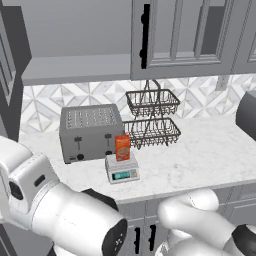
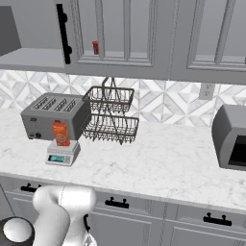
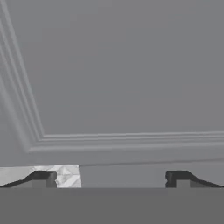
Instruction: Pick the boxed food and place it on the digital scale for weighing, and close the cabinet.
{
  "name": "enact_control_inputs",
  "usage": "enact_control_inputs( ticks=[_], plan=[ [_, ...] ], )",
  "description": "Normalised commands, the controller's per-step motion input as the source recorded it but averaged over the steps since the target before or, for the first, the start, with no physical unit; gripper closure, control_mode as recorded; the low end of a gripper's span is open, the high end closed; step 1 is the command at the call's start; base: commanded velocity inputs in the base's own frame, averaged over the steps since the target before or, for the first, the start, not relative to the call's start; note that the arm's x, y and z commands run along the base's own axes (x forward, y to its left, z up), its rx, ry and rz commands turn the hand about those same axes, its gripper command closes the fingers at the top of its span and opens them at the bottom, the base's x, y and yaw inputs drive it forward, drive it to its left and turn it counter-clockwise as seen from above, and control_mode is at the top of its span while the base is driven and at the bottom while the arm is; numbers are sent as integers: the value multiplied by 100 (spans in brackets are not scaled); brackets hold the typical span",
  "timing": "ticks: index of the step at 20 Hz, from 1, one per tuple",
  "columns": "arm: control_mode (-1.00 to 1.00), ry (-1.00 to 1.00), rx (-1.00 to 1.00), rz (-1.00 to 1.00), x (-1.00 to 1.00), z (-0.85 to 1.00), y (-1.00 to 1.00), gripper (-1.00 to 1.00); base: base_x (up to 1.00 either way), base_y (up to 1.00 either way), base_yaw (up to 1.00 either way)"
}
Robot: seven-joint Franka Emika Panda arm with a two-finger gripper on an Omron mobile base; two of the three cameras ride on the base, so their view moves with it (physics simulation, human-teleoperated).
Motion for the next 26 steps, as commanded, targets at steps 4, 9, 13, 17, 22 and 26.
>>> enact_control_inputs(
  ticks=[4,9,13,17,22,26],
  plan=[
    [-100,-5,-12,-5,27,0,28,-100,0,0,0],
    [-100,0,-4,-14,63,0,5,-100,0,0,0],
    [-100,0,-2,-15,65,0,33,-100,0,0,0],
    [-100,0,-2,-14,62,0,27,-100,0,0,0],
    [-100,0,0,-16,69,0,-9,-100,0,0,0],
    [-100,1,0,-20,79,8,-70,-100,0,0,0]
  ],
)
